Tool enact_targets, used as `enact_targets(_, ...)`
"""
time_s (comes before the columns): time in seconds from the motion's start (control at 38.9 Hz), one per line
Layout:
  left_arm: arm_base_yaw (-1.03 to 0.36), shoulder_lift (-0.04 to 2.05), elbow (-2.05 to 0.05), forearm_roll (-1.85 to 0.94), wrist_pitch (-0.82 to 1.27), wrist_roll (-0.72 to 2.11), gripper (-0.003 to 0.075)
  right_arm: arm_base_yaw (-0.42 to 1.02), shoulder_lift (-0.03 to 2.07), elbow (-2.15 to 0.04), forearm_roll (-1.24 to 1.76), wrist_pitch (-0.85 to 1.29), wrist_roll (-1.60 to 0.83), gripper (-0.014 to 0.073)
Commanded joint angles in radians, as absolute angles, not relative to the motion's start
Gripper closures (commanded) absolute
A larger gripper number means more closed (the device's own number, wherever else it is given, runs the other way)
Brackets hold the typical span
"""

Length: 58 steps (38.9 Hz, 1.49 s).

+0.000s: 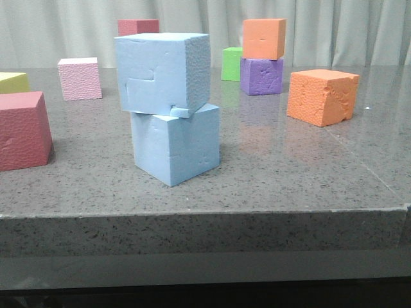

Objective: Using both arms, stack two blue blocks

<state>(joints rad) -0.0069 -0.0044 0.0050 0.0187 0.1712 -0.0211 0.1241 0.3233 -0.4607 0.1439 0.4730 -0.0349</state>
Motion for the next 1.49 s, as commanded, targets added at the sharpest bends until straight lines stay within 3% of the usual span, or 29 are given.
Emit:
enact_targets(0.0, -0.005, -0.023, 0.008, 0.011, 0.088, -0.020, 0.0741, 0.119, 0.328, -0.489, 0.142, 0.393, -0.042, 0.0662)
enact_targets(0.39, -0.005, -0.023, 0.008, 0.011, 0.088, -0.020, 0.0741, 0.119, 0.328, -0.471, 0.083, 0.350, -0.047, 0.0662)
enact_targets(0.59, -0.005, -0.023, 0.008, 0.011, 0.088, -0.020, 0.0741, 0.075, 0.247, -0.317, 0.054, 0.198, -0.064, 0.0662)
enact_targets(0.8, -0.005, -0.023, 0.008, 0.011, 0.088, -0.020, 0.0741, -0.021, 0.099, -0.143, 0.059, 0.173, -0.064, 0.0662)
enact_targets(1.05, -0.005, -0.021, 0.008, 0.011, 0.088, -0.020, 0.0741, -0.030, -0.026, 0.024, 0.081, 0.137, -0.064, 0.0662)
enact_targets(1.47, -0.005, -0.021, 0.008, 0.011, 0.088, -0.020, 0.0741, -0.030, -0.029, 0.022, 0.082, 0.159, -0.064, 0.0662)
